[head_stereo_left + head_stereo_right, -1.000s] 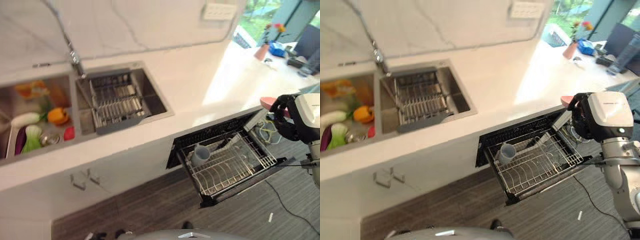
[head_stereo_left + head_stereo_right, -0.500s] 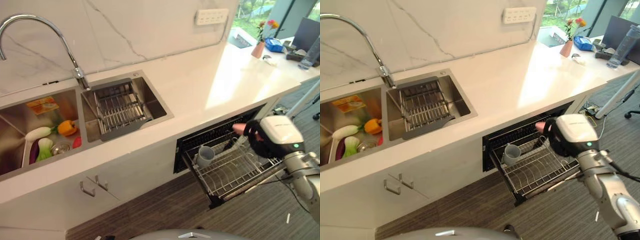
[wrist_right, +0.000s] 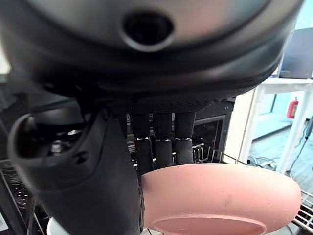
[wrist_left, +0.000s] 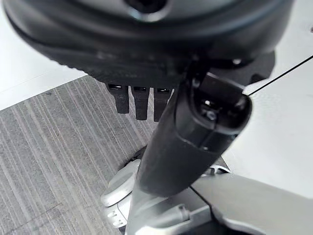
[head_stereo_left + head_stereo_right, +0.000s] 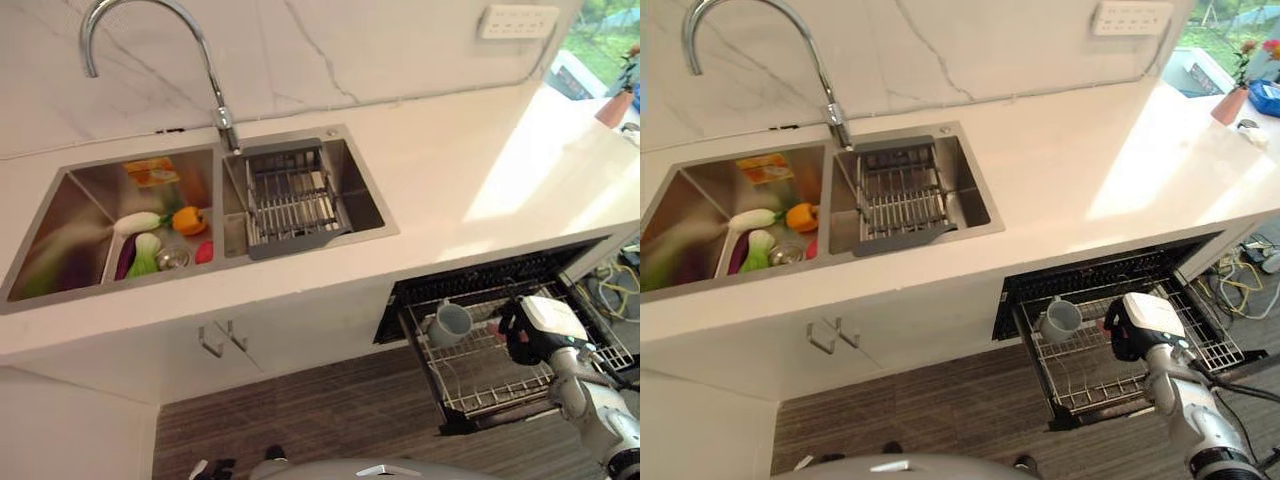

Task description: Place the dishes in the dishwasher.

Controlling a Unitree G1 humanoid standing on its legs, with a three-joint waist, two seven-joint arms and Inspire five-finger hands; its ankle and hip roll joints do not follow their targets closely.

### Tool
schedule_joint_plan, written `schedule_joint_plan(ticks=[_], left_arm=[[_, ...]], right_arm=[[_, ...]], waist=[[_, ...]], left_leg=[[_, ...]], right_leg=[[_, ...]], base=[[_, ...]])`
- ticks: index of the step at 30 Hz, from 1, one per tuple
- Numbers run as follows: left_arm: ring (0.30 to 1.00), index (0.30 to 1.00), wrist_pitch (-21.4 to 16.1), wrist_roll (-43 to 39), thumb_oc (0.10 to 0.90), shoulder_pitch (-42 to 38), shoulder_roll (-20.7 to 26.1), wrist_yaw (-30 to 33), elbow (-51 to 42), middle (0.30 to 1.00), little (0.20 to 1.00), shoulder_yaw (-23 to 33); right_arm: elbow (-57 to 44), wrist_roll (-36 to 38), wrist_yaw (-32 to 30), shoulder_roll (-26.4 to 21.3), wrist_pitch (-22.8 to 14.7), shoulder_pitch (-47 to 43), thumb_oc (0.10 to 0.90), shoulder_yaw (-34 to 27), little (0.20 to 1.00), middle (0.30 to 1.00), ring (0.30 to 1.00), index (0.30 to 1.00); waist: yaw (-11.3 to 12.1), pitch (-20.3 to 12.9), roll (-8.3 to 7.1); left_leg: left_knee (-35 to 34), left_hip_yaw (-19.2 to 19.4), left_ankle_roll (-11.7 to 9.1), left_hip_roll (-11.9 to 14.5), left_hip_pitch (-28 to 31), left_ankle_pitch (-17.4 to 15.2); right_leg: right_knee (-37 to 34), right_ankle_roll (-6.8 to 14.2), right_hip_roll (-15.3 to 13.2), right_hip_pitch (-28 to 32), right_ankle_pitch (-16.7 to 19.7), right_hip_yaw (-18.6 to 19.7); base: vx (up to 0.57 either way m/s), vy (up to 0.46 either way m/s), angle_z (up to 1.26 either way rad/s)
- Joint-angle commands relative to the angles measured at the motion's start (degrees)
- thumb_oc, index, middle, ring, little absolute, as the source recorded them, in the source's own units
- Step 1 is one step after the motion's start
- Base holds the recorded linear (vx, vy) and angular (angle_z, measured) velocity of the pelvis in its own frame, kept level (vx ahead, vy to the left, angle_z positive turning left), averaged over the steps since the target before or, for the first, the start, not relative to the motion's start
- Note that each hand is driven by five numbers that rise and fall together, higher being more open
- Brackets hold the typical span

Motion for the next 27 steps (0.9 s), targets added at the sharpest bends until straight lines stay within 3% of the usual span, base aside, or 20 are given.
schedule_joint_plan(ticks=[1, 2, 3, 7, 16, 22, 27], left_arm=[[0.900, 0.900, -1.15, 0.29, 0.800, -2.27, 0.42, 0.12, 1.94, 0.900, 0.900, -3.40], [0.900, 0.900, -1.05, 0.19, 0.800, -2.27, 0.30, 0.14, 1.87, 0.900, 0.900, -3.44], [0.900, 0.900, -0.99, 0.18, 0.800, -2.33, 0.21, 0.19, 1.93, 0.900, 0.900, -3.50], [0.900, 0.900, -0.91, 0.02, 0.800, -2.20, 0.04, 0.34, 1.45, 0.900, 0.900, -3.49], [0.900, 0.900, -0.89, 0.24, 0.800, -1.93, 0.06, 0.14, -0.23, 0.900, 0.900, -3.76], [0.900, 0.900, -0.73, 0.43, 0.800, -1.93, -0.28, -0.08, -0.67, 0.900, 0.900, -3.72], [0.900, 0.900, -0.46, -0.25, 0.800, -2.88, -0.97, 0.31, -0.49, 0.900, 0.900, -2.54]], right_arm=[[0.60, 3.97, -6.03, -1.49, 0.84, -7.85, 0.400, 0.97, 0.300, 0.300, 0.300, 0.300], [1.03, 5.19, -5.87, -0.39, 0.99, -7.81, 0.513, 0.84, 0.469, 0.469, 0.469, 0.469], [1.14, 6.22, -5.68, 0.71, 1.07, -7.58, 0.800, 0.83, 0.900, 0.900, 0.900, 0.900], [2.06, 8.63, -5.81, 3.49, 1.06, -6.65, 0.800, 0.38, 0.900, 0.900, 0.900, 0.900], [-3.44, 9.32, -7.06, 2.23, 1.01, -3.71, 0.800, -4.53, 0.900, 0.900, 0.900, 0.900], [-9.27, 9.62, -8.36, 0.47, 1.38, -0.64, 0.800, -11.14, 0.900, 0.900, 0.900, 0.900], [-15.00, 11.37, -13.12, -0.82, 3.20, 4.19, 0.800, -23.59, 0.900, 0.900, 0.900, 0.900]], waist=[[0.72, -0.94, -0.59], [0.77, -0.92, -0.41], [0.75, -0.90, -0.34], [0.72, -0.94, -0.01], [-0.17, -1.12, 0.35], [-1.03, -1.43, 0.32], [-3.34, -1.54, -0.06]], left_leg=[[1.92, 0.11, 1.63, 0.76, -0.67, -2.69], [1.83, -0.06, 1.63, 0.71, -0.71, -2.64], [1.80, -0.20, 1.65, 0.63, -0.70, -2.64], [1.61, -0.74, 1.72, 0.34, -0.56, -2.71], [1.75, -0.71, 1.85, 0.15, 0.08, -3.10], [2.03, -0.18, 1.96, 0.33, 0.41, -3.51], [1.90, 0.74, 2.06, 0.47, 0.77, -3.80]], right_leg=[[0.94, 2.70, -3.06, 2.61, -4.53, 1.96], [0.94, 2.71, -3.09, 2.63, -4.53, 1.87], [0.93, 2.67, -3.10, 2.67, -4.59, 1.80], [0.92, 2.60, -3.23, 2.97, -4.67, 1.55], [0.95, 2.54, -3.30, 3.09, -4.60, 2.00], [0.98, 2.60, -3.32, 2.71, -4.42, 2.73], [1.02, 2.70, -3.18, 1.73, -4.13, 4.26]], base=[[0.00, -0.018, 0.09], [0.00, -0.013, 0.14], [0.00, -0.008, 0.16], [0.00, -0.006, 0.05], [0.00, 0.000, 0.00], [0.00, 0.001, -0.03], [-0.01, 0.002, -0.08]])
